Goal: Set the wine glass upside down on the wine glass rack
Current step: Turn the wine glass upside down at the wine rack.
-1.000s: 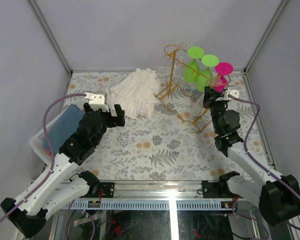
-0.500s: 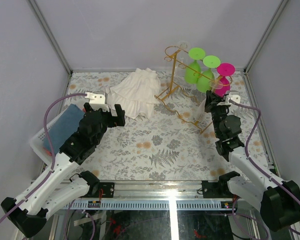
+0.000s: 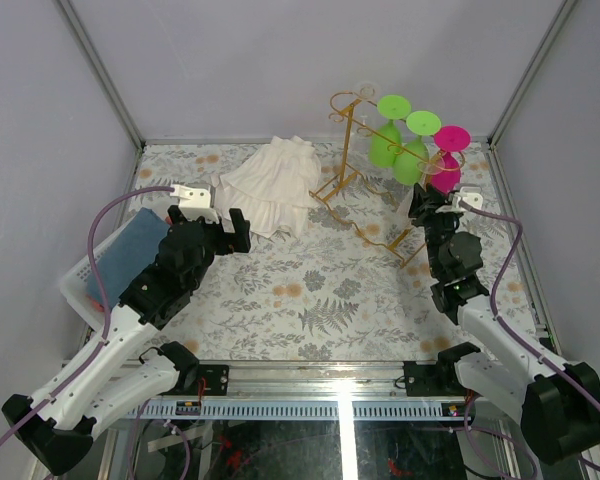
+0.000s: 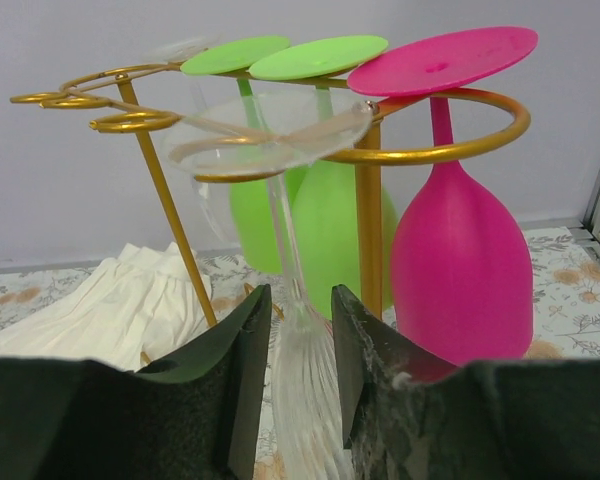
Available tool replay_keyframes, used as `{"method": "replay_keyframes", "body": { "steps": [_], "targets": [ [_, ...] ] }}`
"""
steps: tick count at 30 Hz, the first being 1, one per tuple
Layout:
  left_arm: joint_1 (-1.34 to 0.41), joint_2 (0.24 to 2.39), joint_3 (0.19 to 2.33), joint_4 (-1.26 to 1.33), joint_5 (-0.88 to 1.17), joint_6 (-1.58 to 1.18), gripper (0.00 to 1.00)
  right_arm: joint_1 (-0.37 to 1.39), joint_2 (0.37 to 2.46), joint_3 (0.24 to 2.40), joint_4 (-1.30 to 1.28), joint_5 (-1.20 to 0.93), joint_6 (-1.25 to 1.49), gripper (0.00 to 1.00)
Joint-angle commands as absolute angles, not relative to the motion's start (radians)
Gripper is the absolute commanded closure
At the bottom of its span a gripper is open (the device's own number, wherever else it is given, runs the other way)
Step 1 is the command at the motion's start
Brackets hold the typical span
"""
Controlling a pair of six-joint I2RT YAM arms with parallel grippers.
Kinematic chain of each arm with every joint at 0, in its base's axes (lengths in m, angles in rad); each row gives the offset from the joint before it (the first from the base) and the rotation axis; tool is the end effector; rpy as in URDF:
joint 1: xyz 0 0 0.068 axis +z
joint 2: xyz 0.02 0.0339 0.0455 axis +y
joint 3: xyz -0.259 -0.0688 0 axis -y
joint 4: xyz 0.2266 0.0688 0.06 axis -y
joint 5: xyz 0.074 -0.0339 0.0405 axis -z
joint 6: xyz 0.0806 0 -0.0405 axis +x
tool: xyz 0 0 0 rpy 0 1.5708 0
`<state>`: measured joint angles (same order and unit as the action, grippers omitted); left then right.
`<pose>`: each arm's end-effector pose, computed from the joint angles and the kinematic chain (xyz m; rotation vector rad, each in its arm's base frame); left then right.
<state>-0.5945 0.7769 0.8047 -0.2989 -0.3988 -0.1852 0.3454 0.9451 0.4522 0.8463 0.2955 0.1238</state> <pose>0.1857 -0.0878 0.3216 0.0953 1.8215 -0.1837 0.2320 0.0585 0.3214 0.1229 1.2304 0.2283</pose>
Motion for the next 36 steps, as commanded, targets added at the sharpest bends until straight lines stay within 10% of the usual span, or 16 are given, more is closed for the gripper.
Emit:
{"method": "replay_keyframes", "body": {
  "steps": [1,24,36],
  "targets": [
    [-0.589,0.777,0.818,-0.256,-0.389,-0.188,0.0,0.341,0.908,0.448,0.866,0.331,0.109,0.61],
    [-0.589,0.731,0.92,-0.354,-0.41,-0.238,0.0,0.388,0.602,0.529,0.168,-0.354,0.027,0.15],
    [-0.589,0.716,0.989,-0.443,-0.416,-0.242,0.0,0.914,1.229,0.538,0.92,-0.067,0.177,0.11]
  ]
}}
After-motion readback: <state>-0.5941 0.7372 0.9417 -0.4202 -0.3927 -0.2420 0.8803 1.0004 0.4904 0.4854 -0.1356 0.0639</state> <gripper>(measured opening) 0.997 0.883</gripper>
